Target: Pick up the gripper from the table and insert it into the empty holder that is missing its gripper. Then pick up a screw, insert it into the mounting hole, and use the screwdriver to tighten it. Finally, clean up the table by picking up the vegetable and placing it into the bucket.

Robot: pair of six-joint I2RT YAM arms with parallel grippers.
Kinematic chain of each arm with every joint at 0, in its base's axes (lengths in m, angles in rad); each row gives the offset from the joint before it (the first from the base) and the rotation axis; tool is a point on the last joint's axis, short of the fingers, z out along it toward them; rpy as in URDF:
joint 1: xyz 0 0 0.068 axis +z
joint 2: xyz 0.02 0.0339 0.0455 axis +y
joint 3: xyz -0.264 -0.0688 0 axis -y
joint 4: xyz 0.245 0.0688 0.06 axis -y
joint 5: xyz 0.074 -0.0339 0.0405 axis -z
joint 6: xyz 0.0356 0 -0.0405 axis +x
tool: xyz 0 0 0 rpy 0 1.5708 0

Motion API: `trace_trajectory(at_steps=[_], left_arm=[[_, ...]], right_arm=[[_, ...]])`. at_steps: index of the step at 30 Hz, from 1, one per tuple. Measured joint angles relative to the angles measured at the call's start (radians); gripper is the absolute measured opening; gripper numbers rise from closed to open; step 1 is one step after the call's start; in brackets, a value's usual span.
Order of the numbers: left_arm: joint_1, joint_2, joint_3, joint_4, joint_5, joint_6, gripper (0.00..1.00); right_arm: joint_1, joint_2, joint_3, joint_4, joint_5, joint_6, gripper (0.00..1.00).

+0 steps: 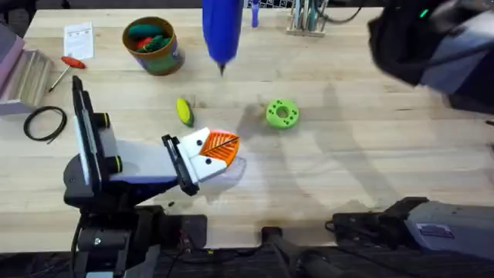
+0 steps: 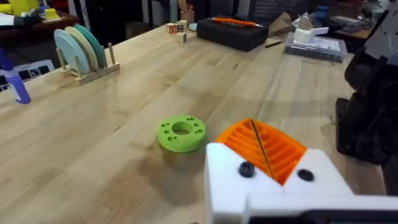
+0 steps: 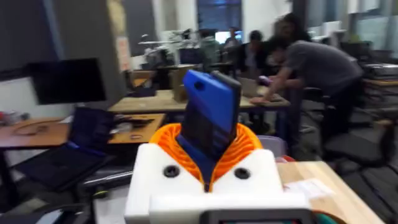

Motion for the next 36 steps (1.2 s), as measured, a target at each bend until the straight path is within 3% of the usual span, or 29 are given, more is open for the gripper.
trace_trajectory(at_steps=[7,18,36], left_arm=[[0.0,0.0,0.0,0.0,0.0,0.0,0.006],[0.0,0.0,0.0,0.0,0.0,0.0,0.006],[0.0,0.0,0.0,0.0,0.0,0.0,0.006]], right_arm=[[0.059,0.0,-0.135,0.189,-0.054,0.071,0.023],[0.199,0.069,-0.157,0.192,-0.06,-0.034,0.023],[0.246,0.069,-0.157,0.143,-0.081,-0.224,0.023]])
